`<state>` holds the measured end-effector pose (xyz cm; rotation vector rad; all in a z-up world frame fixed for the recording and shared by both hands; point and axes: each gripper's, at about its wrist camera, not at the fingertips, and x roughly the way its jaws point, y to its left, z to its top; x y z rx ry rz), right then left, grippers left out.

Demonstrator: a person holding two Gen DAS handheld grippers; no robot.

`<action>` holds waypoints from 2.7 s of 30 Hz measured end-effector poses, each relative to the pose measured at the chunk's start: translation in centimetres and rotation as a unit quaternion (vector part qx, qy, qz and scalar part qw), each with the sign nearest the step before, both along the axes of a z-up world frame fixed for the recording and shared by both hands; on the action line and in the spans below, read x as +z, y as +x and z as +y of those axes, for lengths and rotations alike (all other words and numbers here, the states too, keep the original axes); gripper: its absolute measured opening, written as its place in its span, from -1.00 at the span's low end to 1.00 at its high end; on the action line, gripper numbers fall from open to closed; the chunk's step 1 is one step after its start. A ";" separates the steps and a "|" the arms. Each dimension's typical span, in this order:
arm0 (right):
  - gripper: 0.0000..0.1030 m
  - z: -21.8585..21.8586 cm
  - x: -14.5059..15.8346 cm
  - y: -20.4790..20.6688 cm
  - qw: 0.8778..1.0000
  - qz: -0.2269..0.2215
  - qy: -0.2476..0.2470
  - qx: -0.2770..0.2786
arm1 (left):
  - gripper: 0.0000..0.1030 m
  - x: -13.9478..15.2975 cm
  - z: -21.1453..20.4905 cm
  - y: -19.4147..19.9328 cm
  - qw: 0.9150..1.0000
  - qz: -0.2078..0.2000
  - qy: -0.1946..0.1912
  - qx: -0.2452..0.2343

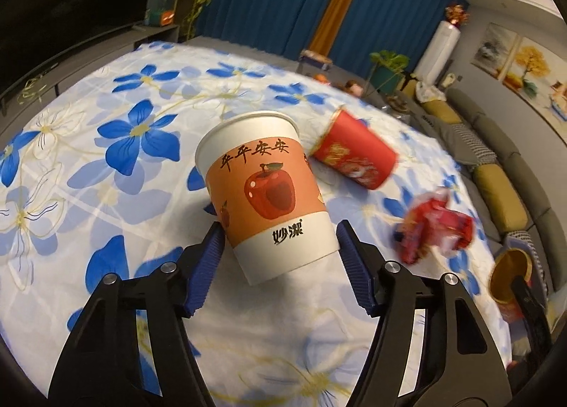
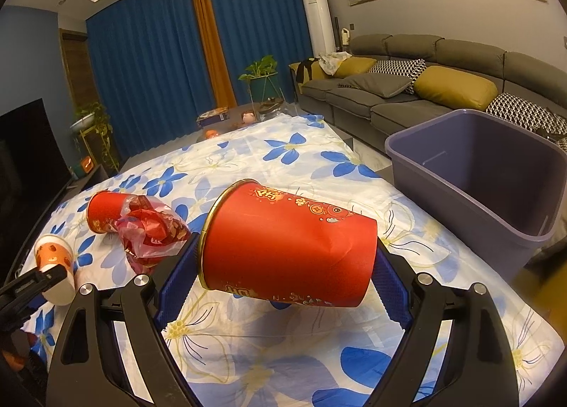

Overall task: Collect trash
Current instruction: 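Carry the red cup and apple-print cup over the purple bin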

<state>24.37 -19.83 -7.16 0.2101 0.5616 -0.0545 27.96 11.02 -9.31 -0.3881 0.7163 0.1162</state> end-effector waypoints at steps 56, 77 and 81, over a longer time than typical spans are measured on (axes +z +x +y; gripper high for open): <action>0.66 -3.1 3.4 -8.5 0.998 -0.029 0.029 0.055 | 0.23 5.5 -12.7 -10.5 0.980 -0.101 0.048 -0.167; 0.66 -11.6 5.1 -7.6 0.998 -0.054 0.029 -0.018 | 0.23 6.3 -20.9 -7.7 0.960 -0.103 0.037 -0.259; 0.66 -14.8 5.4 -6.8 0.997 -0.059 0.022 -0.053 | 0.23 6.9 -24.0 -6.0 0.951 -0.112 0.034 -0.288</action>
